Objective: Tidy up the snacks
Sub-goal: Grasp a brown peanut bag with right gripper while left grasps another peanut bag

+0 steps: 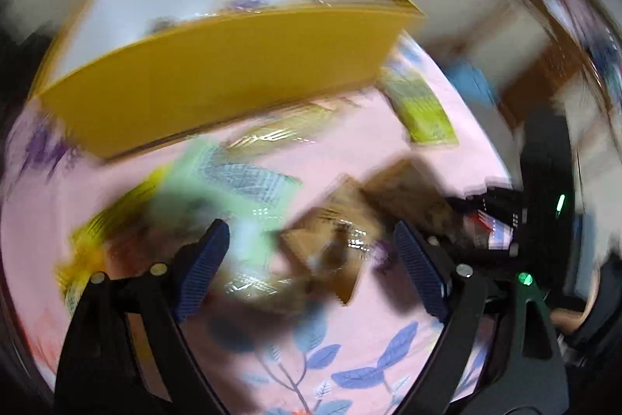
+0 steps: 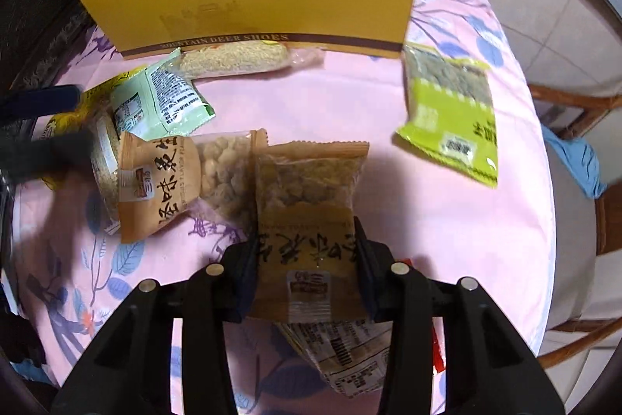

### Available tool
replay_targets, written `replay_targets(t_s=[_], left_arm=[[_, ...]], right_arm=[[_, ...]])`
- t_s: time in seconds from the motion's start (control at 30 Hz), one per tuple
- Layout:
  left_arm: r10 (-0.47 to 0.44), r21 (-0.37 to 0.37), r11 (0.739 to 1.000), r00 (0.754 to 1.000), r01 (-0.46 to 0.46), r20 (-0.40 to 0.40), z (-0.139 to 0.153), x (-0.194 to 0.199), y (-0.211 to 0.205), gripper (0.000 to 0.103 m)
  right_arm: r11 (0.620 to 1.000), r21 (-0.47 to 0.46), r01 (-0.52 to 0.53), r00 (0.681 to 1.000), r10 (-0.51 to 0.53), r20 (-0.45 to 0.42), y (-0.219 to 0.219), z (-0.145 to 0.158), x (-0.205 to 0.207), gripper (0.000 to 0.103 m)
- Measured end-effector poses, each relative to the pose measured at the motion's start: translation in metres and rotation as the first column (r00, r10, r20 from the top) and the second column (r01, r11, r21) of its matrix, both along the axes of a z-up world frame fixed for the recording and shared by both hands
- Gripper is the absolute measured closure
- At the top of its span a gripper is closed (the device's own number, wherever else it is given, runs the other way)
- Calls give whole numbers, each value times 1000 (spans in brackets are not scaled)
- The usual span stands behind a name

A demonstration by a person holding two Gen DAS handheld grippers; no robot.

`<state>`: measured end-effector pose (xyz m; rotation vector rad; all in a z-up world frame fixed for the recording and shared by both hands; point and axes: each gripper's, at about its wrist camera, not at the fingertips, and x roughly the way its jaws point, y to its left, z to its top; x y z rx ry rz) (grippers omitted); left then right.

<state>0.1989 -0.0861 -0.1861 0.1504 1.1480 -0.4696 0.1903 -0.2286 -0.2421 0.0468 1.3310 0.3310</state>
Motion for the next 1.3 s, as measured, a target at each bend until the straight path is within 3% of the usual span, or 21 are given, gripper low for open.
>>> replay_targets(t_s=[0.03,0.1,0.3,0.47,0.57,0.77,0.83,1.07,1.3], left_arm=[[-98,42,994,995,99,-15,-9,-1,-16,15],[-190,70,979,981,193,-46,-20,-2,-29,14],[-170,68,982,980,177,-99,-46,15,-23,13],[-175,79,981,984,178,-44,-57,7,-18,25],[-128,43,991,991,129,-41,-57,12,-11,44],[-90,40,995,996,90,-12,-61,4,-10,48],[-38,15,999,999,38,-9,-59,1,-8,69],[100,-28,995,995,-101,-17,-52,-25,15,71],[242,-143,960,970,-242,-21,-25,-44,48,71]], right_arm=[[1000,-1,3,1000,-3,-2,0,0,-1,60],[1000,-1,-1,1000,1,-3,0,1,-3,60],[1000,-13,-10,1000,10,-1,-7,2,-4,61],[1000,-20,-14,1000,14,-3,-15,1,-10,60],[1000,-25,-18,1000,18,-3,-17,0,-10,60],[999,-44,-20,1000,20,8,-12,1,-11,60],[999,-45,-14,1000,15,12,-12,1,-11,60],[1000,-18,16,999,-15,36,-14,11,-13,61],[1000,4,-17,997,16,78,0,35,-13,61]])
